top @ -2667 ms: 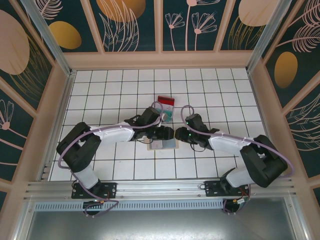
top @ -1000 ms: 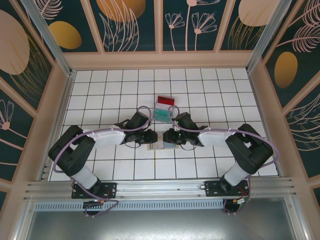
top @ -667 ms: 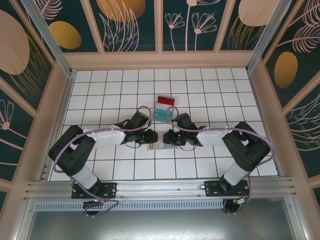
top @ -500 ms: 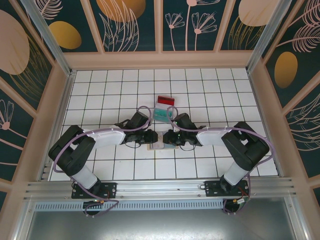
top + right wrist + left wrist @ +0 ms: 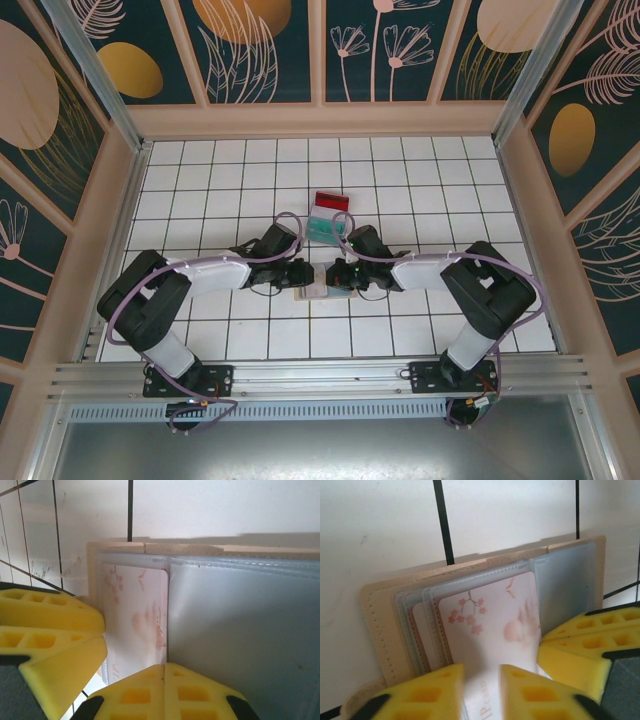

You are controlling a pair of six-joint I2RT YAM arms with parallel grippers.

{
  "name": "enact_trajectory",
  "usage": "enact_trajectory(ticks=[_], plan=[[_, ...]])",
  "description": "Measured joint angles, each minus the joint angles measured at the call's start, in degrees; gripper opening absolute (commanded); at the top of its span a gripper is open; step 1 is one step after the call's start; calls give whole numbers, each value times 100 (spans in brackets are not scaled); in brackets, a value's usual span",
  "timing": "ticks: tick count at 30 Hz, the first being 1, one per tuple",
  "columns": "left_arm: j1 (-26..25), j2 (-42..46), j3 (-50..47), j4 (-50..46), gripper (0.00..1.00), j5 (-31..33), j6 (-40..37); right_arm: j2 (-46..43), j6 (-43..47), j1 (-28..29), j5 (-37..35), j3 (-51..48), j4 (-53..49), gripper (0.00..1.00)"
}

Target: Take the credit cards out of the card holder

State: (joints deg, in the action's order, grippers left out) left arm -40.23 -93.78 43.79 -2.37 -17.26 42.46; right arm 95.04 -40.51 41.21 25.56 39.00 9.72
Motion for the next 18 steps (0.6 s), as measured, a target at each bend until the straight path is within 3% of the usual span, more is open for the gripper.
enact_trajectory(ticks=[18], plan=[[-4,-81,4,7,18,81,-20,-44,-15,-105,76,-85,68,0]])
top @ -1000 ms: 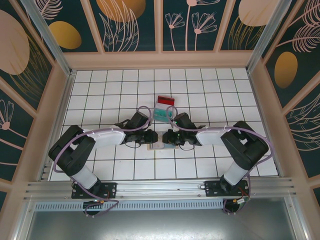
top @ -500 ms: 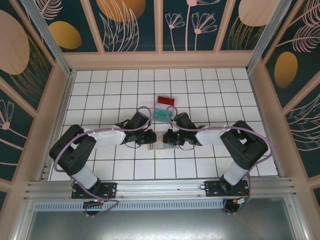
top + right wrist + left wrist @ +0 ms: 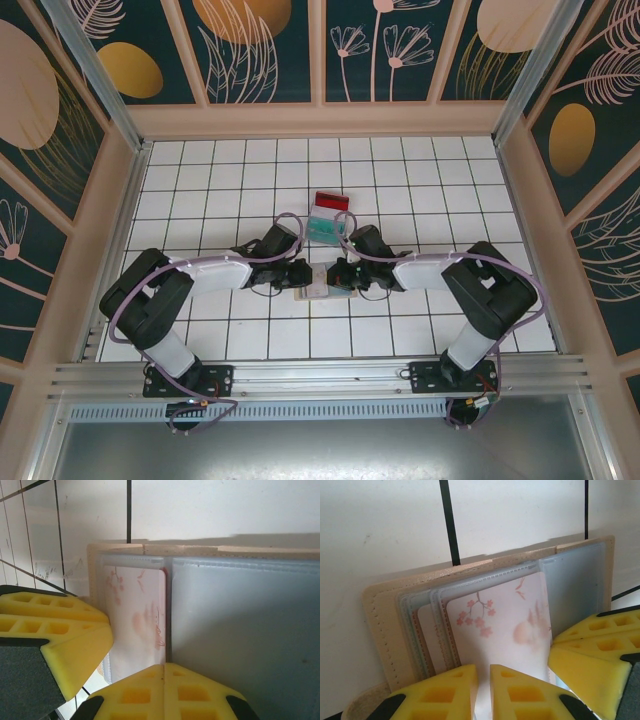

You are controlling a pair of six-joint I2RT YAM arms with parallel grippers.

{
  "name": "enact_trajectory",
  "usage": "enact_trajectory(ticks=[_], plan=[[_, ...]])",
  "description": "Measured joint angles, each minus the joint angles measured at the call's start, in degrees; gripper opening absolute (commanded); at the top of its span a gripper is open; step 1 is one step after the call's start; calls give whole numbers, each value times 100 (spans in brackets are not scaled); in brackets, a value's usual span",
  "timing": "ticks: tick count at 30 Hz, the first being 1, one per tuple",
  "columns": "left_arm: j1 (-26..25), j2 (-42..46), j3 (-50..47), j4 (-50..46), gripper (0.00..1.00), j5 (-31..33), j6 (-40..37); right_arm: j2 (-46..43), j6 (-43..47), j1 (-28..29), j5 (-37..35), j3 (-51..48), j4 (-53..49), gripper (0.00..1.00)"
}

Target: Take the credit cards out of the card holder

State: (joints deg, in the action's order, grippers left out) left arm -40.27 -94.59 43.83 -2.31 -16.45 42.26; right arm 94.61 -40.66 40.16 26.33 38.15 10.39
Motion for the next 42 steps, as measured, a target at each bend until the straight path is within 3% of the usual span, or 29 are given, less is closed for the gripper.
enact_trajectory(ticks=[23,33,42], plan=[[-2,-63,57,-35,18,7,-4,-203,4,-234,13,-232,-4,0],[-2,-68,63,-48,18,7,-7,-732,269,-717,13,-619,-291,0],[-2,-66,85,-74,19,4,-7,-1720,651,-1154,-37,-739,-911,0]])
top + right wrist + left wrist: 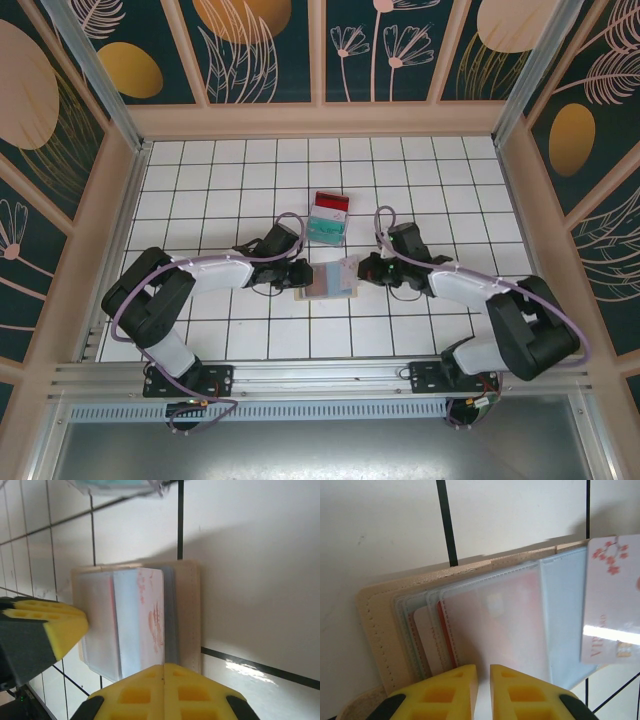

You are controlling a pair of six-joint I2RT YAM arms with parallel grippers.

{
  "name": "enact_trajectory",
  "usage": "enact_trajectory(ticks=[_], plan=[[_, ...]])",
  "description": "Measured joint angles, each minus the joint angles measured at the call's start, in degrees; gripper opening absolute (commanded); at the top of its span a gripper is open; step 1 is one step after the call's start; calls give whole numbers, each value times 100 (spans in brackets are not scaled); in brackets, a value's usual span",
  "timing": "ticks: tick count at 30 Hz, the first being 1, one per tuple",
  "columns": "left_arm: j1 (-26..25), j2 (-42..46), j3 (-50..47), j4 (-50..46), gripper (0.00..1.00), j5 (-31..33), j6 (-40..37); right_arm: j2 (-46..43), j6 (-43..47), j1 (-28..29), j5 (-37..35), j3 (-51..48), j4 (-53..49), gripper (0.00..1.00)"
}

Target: Take the credit cards out of the card holder

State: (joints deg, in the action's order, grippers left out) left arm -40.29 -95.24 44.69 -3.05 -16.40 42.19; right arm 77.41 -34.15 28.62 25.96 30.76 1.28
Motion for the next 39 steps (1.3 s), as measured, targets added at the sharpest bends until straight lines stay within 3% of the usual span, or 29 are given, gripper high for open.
enact_trajectory(ticks=[8,12,14,16,21,30,39], plan=[[-31,146,92,-212,42,101,22,-337,697,-20,-291,765,-1069,0],[-31,424,186,-444,64,317,76,-337,1255,-20,-531,1587,-1631,0],[-31,619,256,-490,83,481,61,-306,1600,-11,-671,2013,-1867,0],[-31,839,317,-501,92,673,96,-208,1954,17,-859,2435,-2026,0],[-31,1360,343,-560,98,1259,173,350,3143,247,-1353,3322,-2326,0],[-28,2039,304,-763,99,2124,177,1276,5501,953,-2400,4131,-2479,0],[13,2551,2,-968,99,2734,212,2127,6430,1021,-3080,4756,-2446,0]])
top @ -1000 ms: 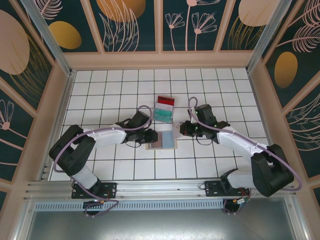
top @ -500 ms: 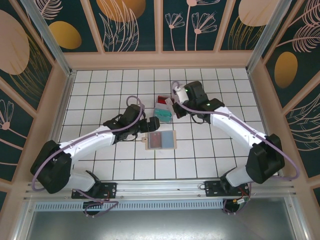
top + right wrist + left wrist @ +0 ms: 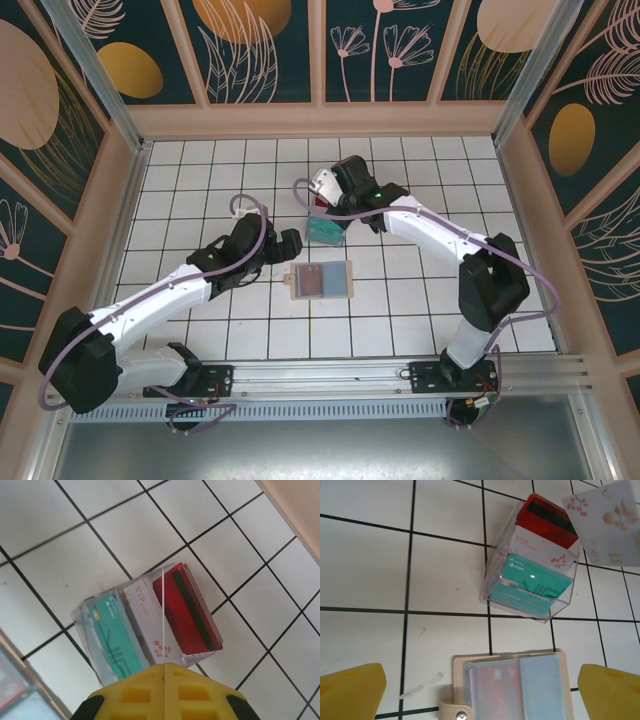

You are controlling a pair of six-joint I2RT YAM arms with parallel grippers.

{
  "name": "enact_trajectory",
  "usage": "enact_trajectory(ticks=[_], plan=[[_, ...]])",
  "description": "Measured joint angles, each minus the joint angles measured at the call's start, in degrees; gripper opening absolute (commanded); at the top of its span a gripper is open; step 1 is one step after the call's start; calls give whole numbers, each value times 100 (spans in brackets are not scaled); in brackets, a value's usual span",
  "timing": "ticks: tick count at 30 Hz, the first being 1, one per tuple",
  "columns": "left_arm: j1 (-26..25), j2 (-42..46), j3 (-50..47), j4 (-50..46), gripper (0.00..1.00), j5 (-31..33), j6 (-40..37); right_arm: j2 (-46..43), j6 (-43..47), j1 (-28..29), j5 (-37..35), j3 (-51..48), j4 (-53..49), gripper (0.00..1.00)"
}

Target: Take the credit cards out of the card holder

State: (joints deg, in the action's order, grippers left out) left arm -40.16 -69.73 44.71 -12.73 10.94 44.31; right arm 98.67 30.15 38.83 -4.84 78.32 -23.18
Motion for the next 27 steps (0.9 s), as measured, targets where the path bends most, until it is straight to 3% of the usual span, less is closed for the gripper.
enact_trajectory(ticks=[18,20,24,27], plan=[[59,538,-417,-168,99,219,149,651,284,114,-203,17,35,1],[70,564,-450,-170,99,221,175,691,299,131,-247,17,37,7],[85,645,-551,-170,99,223,216,754,297,179,-398,17,81,9],[85,752,-629,-186,99,223,249,841,289,179,-636,17,179,25]])
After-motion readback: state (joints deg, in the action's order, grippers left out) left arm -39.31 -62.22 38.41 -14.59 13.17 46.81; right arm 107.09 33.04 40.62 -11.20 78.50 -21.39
